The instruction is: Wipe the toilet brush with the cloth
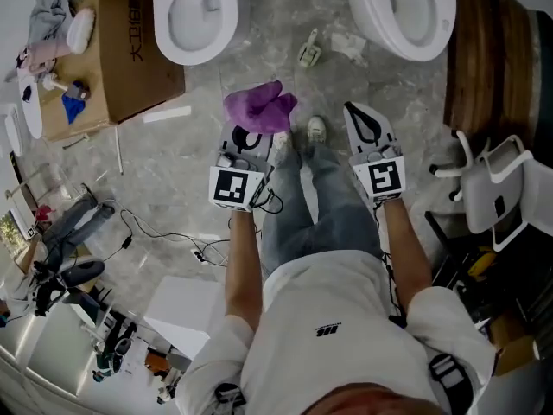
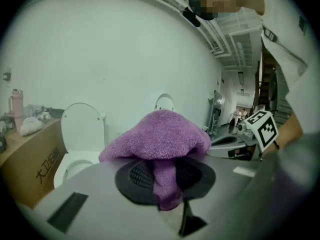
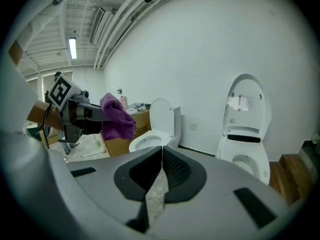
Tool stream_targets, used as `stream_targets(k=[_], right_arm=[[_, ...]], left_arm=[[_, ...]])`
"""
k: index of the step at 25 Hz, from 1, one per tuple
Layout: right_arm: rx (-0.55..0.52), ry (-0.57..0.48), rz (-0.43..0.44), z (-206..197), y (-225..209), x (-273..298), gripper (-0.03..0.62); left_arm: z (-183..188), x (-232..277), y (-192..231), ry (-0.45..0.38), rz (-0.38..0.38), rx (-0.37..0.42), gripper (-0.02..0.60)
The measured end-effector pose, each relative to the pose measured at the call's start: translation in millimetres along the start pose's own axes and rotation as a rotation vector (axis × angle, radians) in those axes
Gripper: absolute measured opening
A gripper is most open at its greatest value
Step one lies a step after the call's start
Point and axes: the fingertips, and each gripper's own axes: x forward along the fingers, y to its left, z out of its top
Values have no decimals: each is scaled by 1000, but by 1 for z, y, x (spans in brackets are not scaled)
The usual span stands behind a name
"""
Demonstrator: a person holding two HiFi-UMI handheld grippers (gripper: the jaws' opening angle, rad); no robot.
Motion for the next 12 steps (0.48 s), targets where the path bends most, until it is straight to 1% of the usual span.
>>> stream_targets(k=[4, 7, 12], right_arm=[[4, 41, -6, -44, -11, 35, -3], [11, 52, -19, -74, -18, 61, -3], [8, 57, -36, -120, -31, 98, 0]], left_arm=[[-39, 31, 15, 10, -29, -19, 72], [-71, 51, 27, 37, -57, -11, 72], [-113, 87, 43, 42, -86, -31, 72]])
